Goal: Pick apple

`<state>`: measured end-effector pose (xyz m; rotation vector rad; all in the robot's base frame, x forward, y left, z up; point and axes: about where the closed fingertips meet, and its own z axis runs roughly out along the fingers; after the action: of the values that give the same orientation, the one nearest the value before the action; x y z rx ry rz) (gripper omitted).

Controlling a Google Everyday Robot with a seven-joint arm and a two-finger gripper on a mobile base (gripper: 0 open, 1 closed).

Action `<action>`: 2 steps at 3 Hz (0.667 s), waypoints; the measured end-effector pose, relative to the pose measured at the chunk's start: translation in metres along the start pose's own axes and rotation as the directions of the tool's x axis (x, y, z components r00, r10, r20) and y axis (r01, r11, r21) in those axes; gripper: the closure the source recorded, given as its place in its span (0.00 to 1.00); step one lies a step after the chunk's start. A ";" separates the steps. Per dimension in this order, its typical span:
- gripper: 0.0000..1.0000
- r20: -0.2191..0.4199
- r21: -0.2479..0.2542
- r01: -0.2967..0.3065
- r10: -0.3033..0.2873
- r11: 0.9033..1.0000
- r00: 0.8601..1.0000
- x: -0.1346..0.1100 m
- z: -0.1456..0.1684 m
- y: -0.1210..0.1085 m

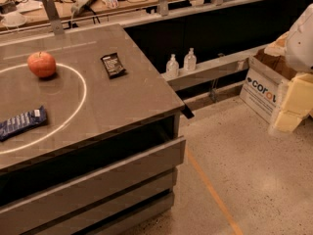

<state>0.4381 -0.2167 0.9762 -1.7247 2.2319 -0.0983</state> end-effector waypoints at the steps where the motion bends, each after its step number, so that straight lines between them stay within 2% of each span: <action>1: 0.00 0.000 0.000 0.000 0.000 1.000 1.000 0.000 0.000 0.000; 2: 0.00 0.103 0.008 0.007 -0.008 1.000 0.995 -0.027 -0.001 -0.001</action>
Offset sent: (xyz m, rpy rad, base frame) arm 0.0195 0.0849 0.0231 0.3199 -0.1023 0.1076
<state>0.4443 -0.1912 0.9829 -1.6947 2.1489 -0.0186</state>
